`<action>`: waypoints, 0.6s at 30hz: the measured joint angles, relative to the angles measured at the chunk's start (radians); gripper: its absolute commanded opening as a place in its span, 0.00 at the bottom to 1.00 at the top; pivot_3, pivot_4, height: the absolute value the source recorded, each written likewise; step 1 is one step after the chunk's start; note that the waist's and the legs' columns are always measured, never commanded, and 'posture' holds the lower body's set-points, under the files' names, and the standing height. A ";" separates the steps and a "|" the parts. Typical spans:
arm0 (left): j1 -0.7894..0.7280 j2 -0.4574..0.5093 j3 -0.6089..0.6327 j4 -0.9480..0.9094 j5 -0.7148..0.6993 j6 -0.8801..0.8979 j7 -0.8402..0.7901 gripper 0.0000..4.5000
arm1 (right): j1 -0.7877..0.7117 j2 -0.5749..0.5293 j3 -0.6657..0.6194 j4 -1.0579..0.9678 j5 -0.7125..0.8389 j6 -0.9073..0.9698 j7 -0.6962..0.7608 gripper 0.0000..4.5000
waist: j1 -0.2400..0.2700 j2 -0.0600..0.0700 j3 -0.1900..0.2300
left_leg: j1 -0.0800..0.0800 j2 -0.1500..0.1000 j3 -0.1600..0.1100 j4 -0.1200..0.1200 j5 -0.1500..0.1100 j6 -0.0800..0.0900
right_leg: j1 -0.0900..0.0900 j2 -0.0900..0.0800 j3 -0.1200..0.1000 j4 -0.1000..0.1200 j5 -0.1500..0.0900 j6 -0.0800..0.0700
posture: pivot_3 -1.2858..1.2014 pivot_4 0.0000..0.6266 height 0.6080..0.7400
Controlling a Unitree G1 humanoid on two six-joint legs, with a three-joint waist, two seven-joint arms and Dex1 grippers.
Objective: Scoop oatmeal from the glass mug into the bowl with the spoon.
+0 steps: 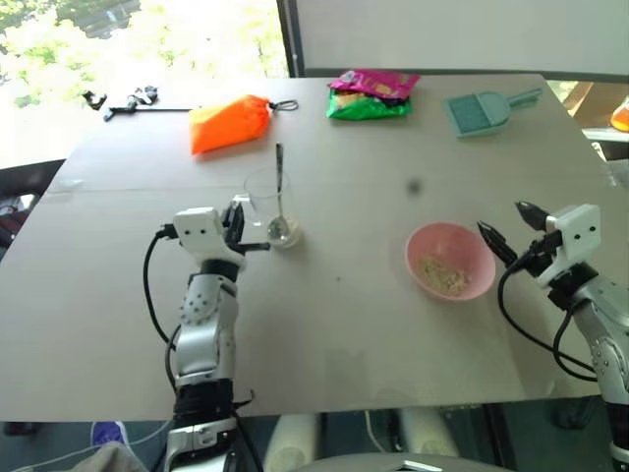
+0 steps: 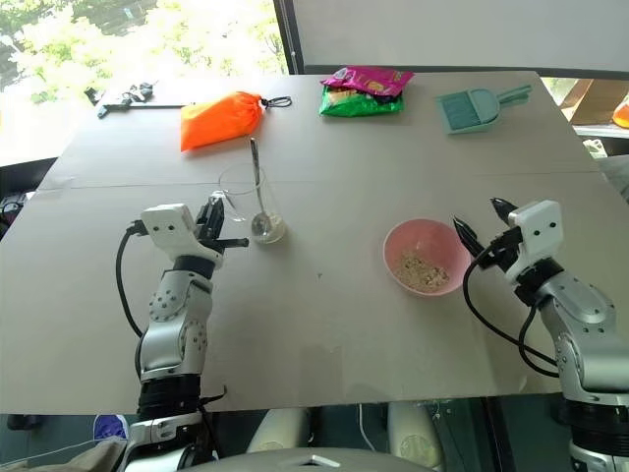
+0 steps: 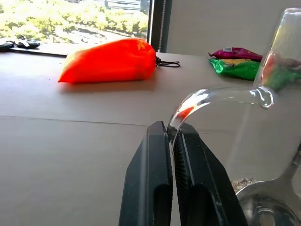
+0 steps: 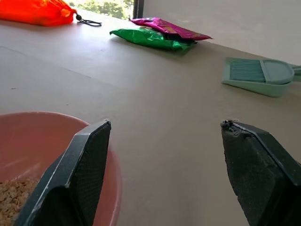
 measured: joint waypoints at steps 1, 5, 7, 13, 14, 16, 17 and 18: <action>0.000 0.000 0.002 0.000 -0.002 0.000 0.000 0.15 | 0.000 0.002 0.000 0.000 -0.002 0.001 -0.001 0.87 | 0.000 0.000 0.000 | 0.000 0.000 0.000 0.000 0.000 0.000 | 0.000 0.000 0.000 0.000 0.000 0.000 | 0.52 0.24 1.00; 0.000 0.005 0.013 0.000 -0.018 -0.007 0.000 0.54 | -0.001 0.010 0.000 -0.040 0.019 0.014 0.014 0.87 | -0.001 0.000 0.000 | 0.000 0.000 0.000 0.000 0.000 0.000 | 0.000 0.000 0.000 0.000 0.000 0.000 | 0.52 0.24 1.00; 0.000 0.006 0.013 0.001 -0.018 -0.010 0.001 0.69 | -0.009 0.013 0.000 -0.073 0.063 0.032 0.027 0.87 | -0.001 0.000 0.000 | 0.000 0.000 0.000 0.000 0.000 0.000 | 0.000 0.000 0.000 0.000 0.000 0.000 | 0.52 0.24 1.00; 0.000 0.013 0.013 0.019 -0.018 -0.013 0.002 0.99 | -0.024 -0.116 -0.022 -0.245 0.318 0.169 0.202 0.87 | 0.002 0.000 0.000 | 0.000 0.000 -0.001 0.000 0.000 0.000 | 0.001 0.000 -0.001 -0.001 0.000 0.000 | 0.52 0.24 1.00; -0.001 0.014 0.013 0.019 -0.019 -0.013 0.001 0.99 | -0.015 -0.158 -0.033 -0.265 0.344 0.177 0.249 0.87 | 0.005 0.000 0.000 | 0.000 -0.001 -0.002 0.000 0.000 0.001 | 0.002 0.000 -0.001 -0.001 0.000 0.000 | 0.52 0.24 1.00; 0.000 0.018 0.014 0.019 -0.020 -0.014 0.001 0.99 | 0.014 -0.226 -0.065 -0.283 0.377 0.179 0.349 0.87 | 0.006 -0.001 -0.001 | 0.000 -0.001 -0.003 0.000 -0.001 0.002 | 0.003 0.000 -0.003 -0.002 0.000 0.000 | 0.52 0.24 1.00; 0.000 0.021 0.014 0.019 -0.022 -0.013 0.000 0.99 | 0.024 -0.250 -0.079 -0.283 0.386 0.179 0.385 0.87 | 0.007 -0.001 -0.001 | 0.001 -0.001 -0.003 0.000 -0.002 0.003 | 0.003 0.000 -0.003 -0.002 0.000 0.000 | 0.52 0.24 1.00; 0.001 0.024 0.014 0.019 -0.023 -0.012 -0.001 0.99 | 0.035 -0.269 -0.092 -0.283 0.393 0.179 0.415 0.87 | 0.007 -0.001 -0.001 | 0.001 -0.001 -0.003 0.000 -0.002 0.004 | 0.004 0.000 -0.003 -0.002 0.000 0.000 | 0.52 0.24 1.00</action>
